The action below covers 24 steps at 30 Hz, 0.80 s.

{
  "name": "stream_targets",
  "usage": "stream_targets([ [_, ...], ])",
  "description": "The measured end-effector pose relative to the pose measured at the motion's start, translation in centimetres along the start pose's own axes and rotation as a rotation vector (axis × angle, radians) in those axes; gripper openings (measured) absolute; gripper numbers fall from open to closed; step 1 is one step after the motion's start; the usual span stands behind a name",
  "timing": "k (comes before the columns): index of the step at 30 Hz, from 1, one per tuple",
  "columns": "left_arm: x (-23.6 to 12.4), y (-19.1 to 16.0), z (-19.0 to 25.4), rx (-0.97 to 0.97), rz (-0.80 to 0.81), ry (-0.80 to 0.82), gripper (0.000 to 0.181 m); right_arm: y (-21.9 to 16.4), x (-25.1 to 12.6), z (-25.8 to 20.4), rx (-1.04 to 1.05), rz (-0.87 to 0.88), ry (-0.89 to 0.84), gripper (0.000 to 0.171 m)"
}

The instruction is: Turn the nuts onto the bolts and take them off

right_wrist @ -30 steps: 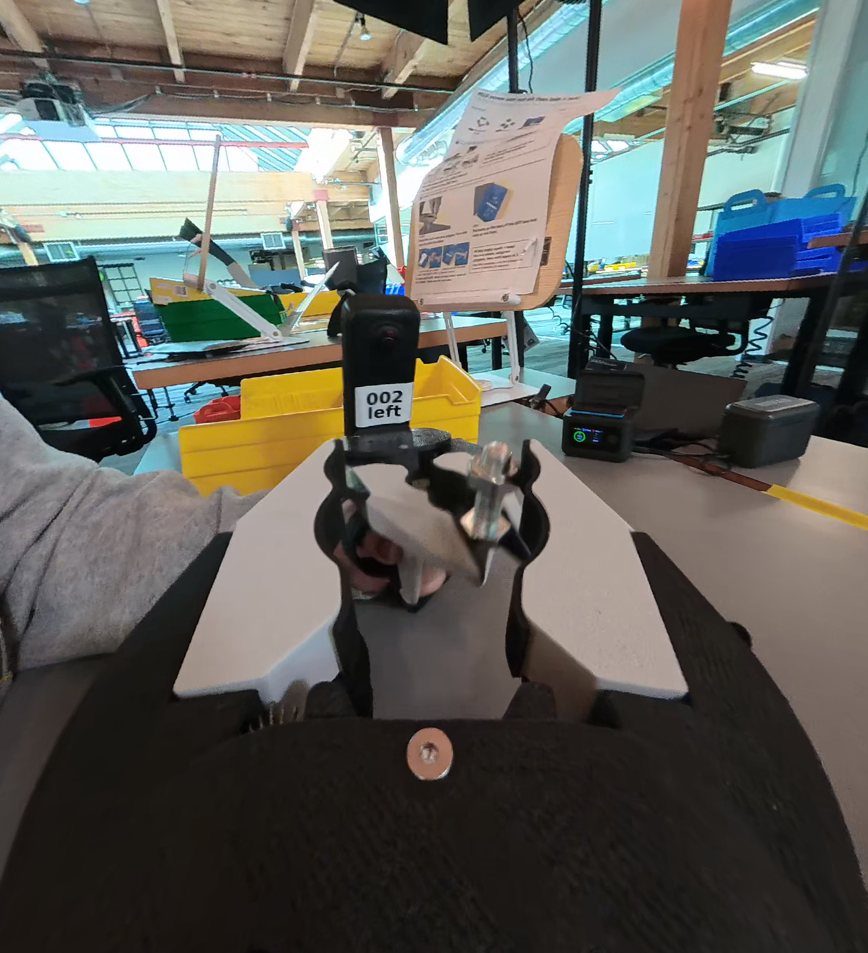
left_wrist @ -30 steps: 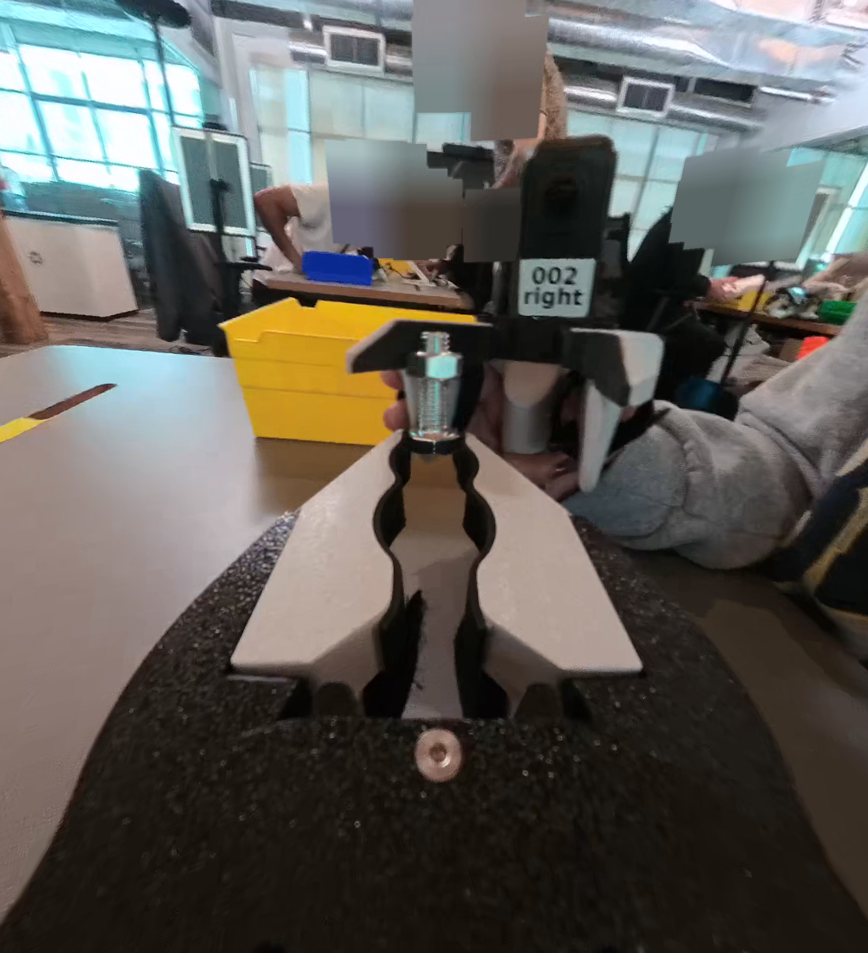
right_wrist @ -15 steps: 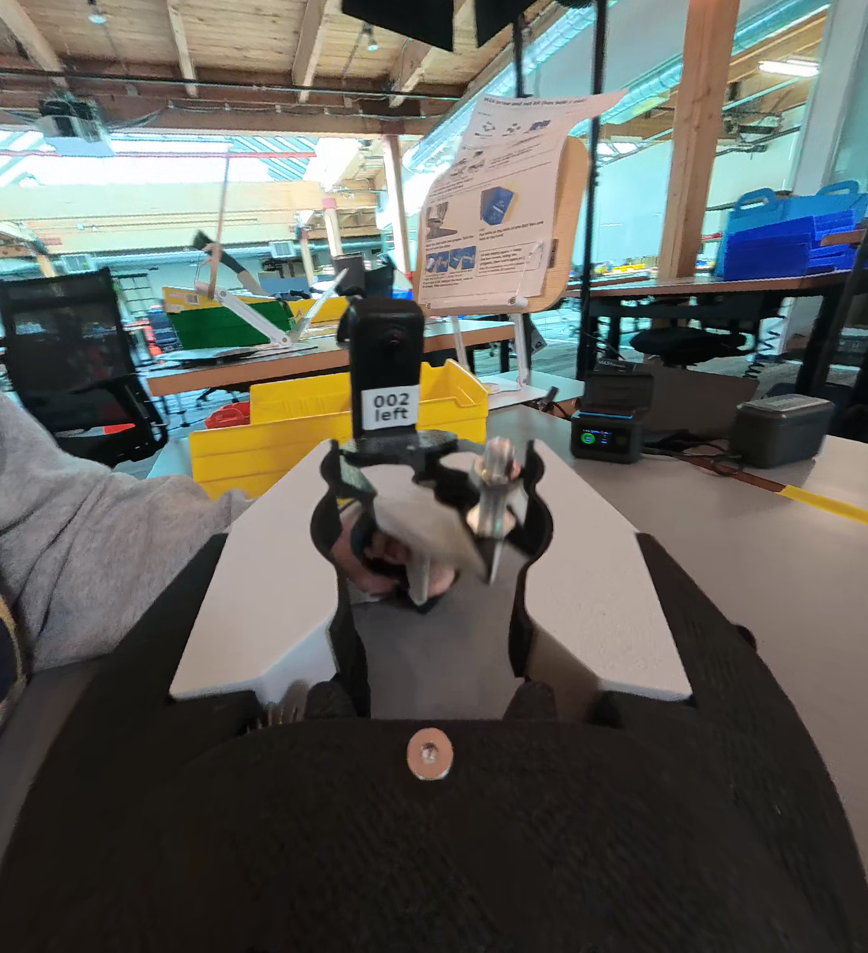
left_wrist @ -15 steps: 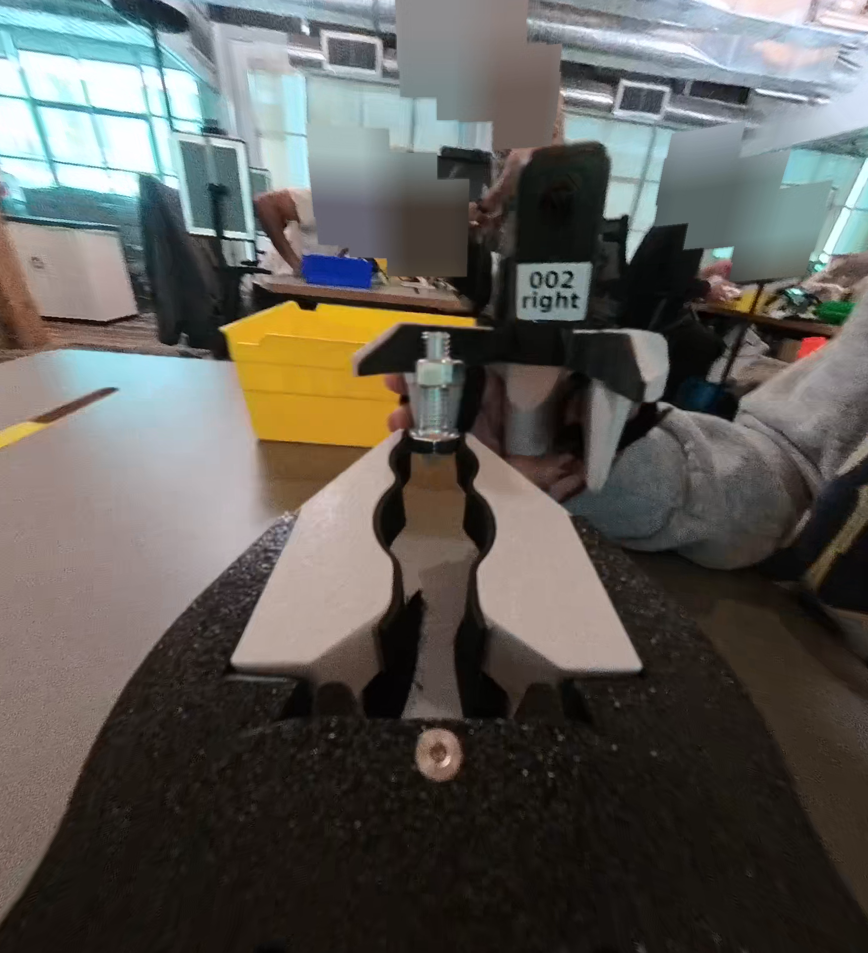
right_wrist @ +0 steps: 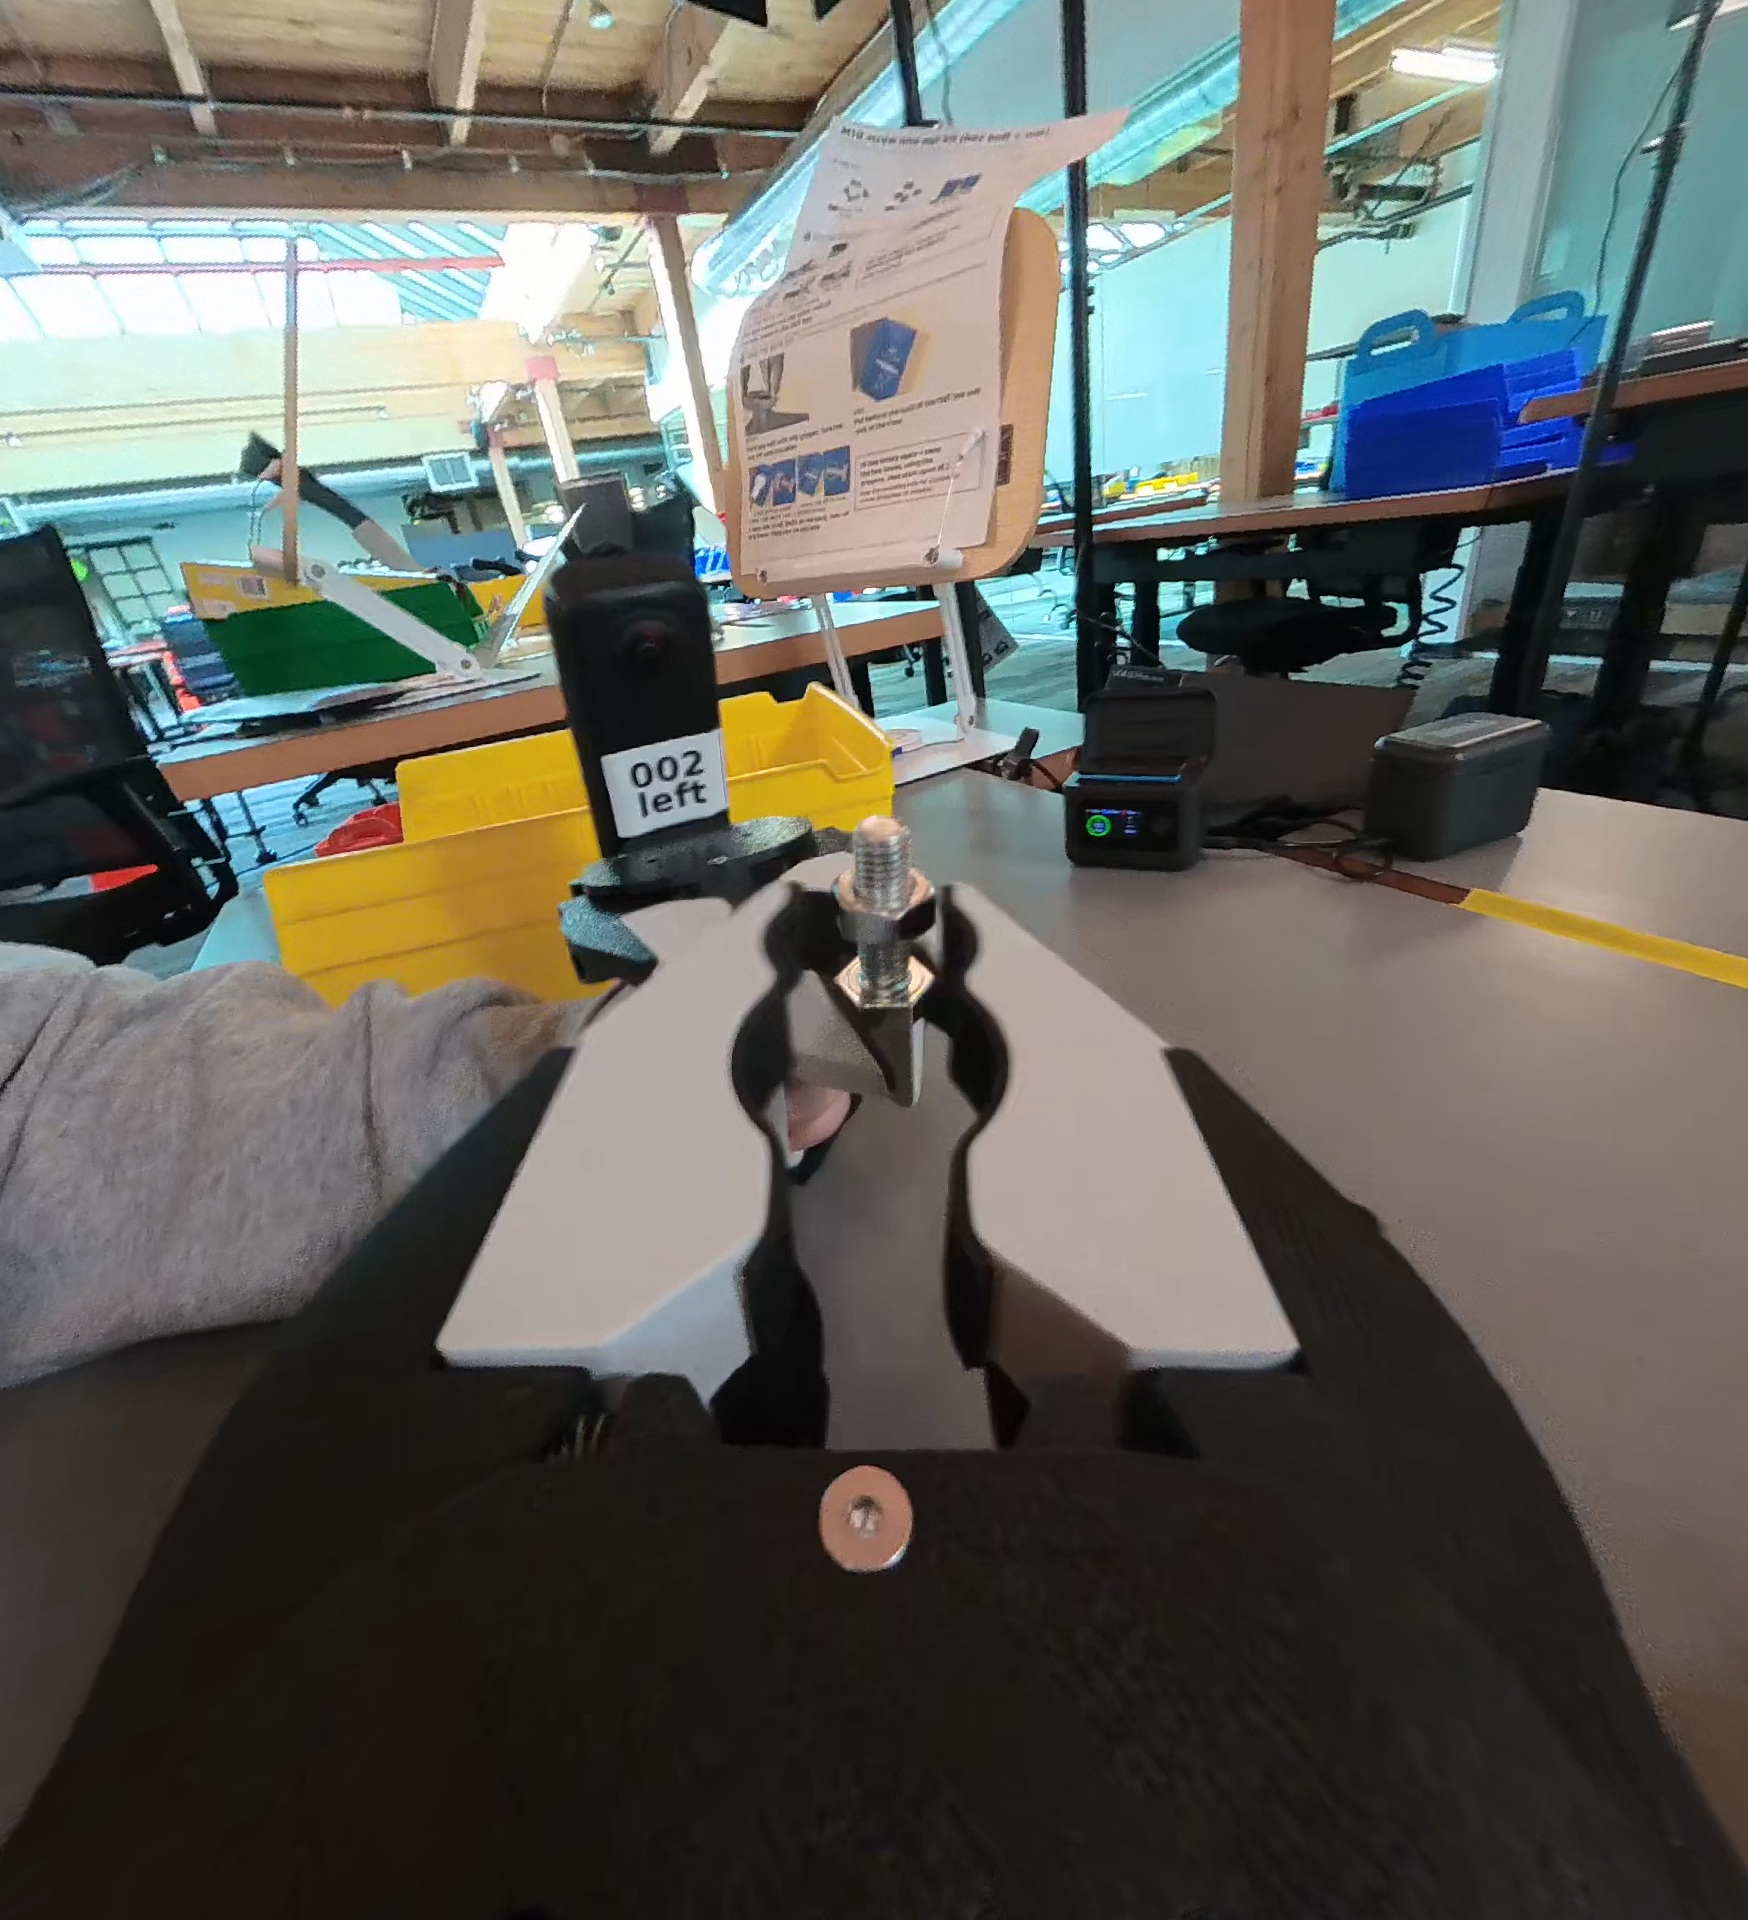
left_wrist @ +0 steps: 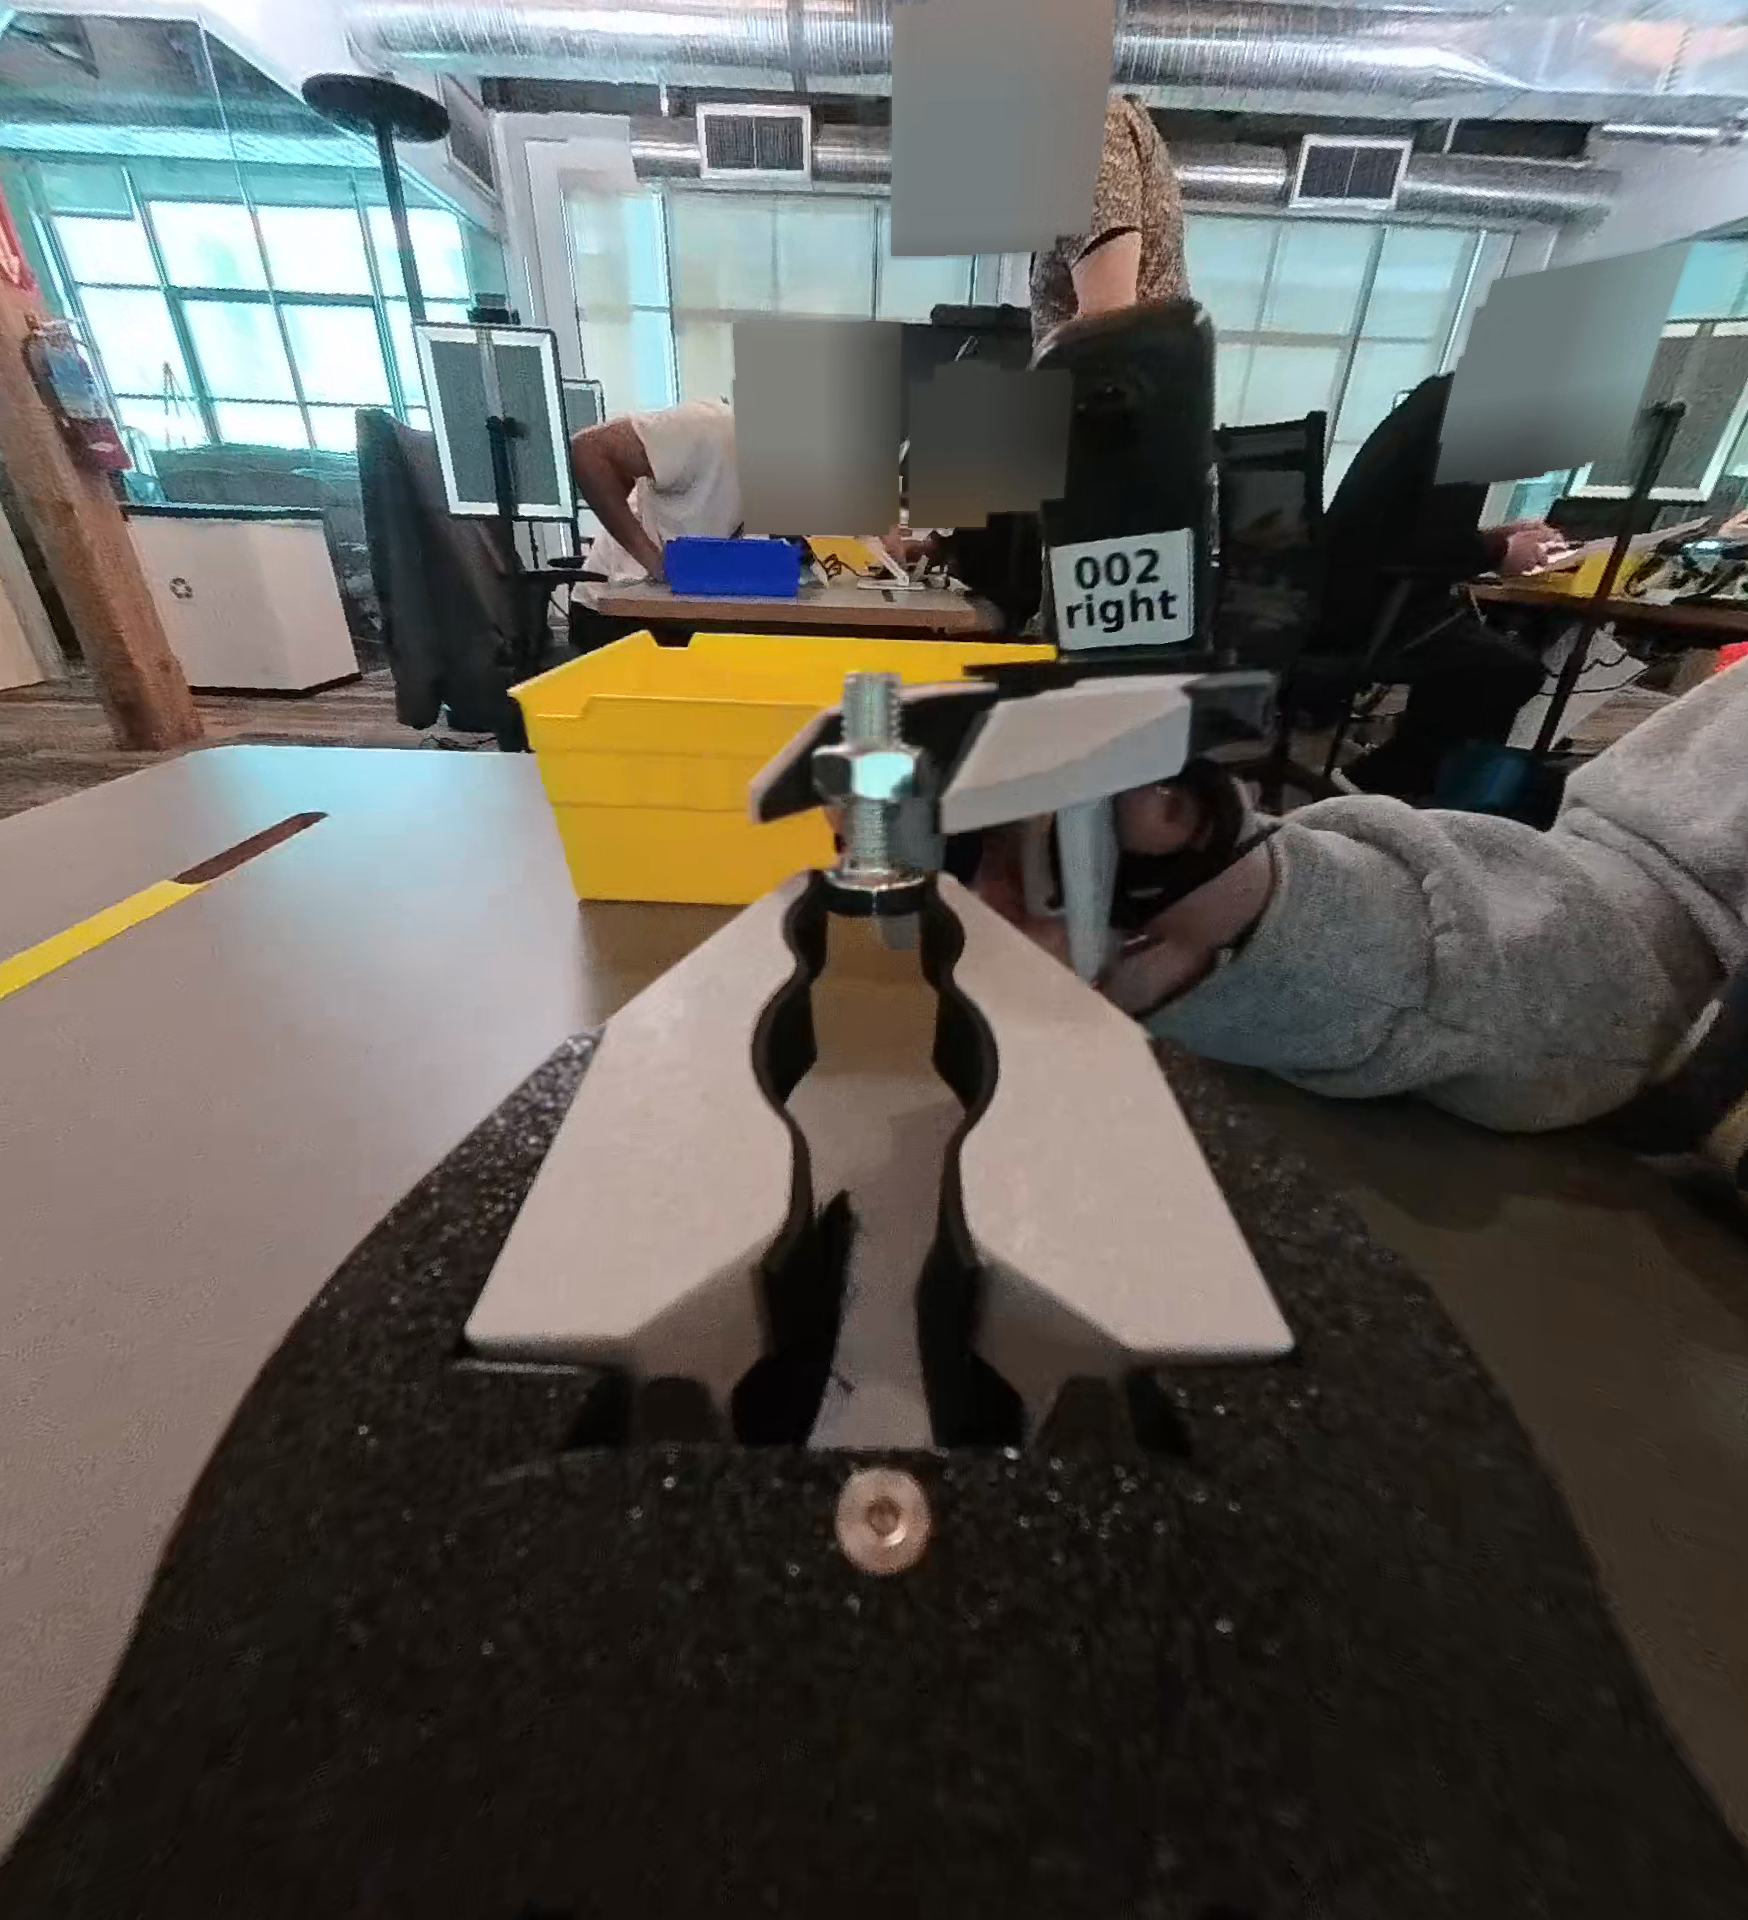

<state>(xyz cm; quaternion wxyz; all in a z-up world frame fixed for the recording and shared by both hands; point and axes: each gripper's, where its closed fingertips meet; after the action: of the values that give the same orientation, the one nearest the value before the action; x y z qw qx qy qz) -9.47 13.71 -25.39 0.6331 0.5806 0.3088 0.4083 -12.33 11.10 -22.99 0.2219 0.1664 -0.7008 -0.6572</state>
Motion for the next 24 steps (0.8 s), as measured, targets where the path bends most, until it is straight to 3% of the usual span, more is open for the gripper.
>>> stream_targets([
  [1, 0.0, 0.1, 0.2, -0.007, 0.006, -0.013, 0.015, -0.1, 0.0, 0.0, -0.003, -0.003, -0.002, 0.017],
  [5, 0.1, 1.0, 0.4, 0.027, 0.07, -0.001, 0.022, 0.7, -0.4, 0.0, -0.042, -0.025, -0.015, 0.017],
  [7, 0.0, 1.4, -0.8, 0.027, 0.104, 0.114, 0.085, 2.9, -1.7, 0.3, -0.113, -0.021, -0.098, 0.016],
  [8, -0.1, 1.4, -1.8, 0.018, 0.106, 0.177, 0.109, 4.2, -2.9, 0.8, -0.161, -0.035, -0.165, 0.016],
  [10, -0.7, 2.0, -2.9, 0.026, 0.144, 0.265, 0.125, 6.0, -6.4, 2.9, -0.286, -0.153, -0.361, 0.017],
  [13, -1.8, 2.9, -4.2, 0.077, 0.192, 0.371, 0.134, 5.5, -15.6, 8.3, -0.433, -0.651, -0.691, 0.017],
  [16, -2.0, 3.0, -4.9, 0.089, 0.207, 0.418, 0.14, 2.0, -24.7, 12.0, -0.297, -1.151, -0.779, 0.017],
  [20, -1.7, 2.7, -4.8, 0.125, 0.191, 0.448, 0.142, -4.4, -28.4, 13.9, -0.022, -1.39, -0.599, 0.017],
  [24, -1.1, 2.1, -4.6, 0.177, 0.153, 0.461, 0.142, -8.6, -29.5, 14.1, 0.074, -1.494, -0.523, 0.019],
])
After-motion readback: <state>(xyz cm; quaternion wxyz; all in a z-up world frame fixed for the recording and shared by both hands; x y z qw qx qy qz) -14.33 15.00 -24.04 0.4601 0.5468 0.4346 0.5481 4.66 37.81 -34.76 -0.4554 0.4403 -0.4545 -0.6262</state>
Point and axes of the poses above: each gripper's, where its closed fingertips meet, x out along the fingers, y out of its top, z = x × y across the jaws, and after that the axes turned 6 degrees about -x, right-handed
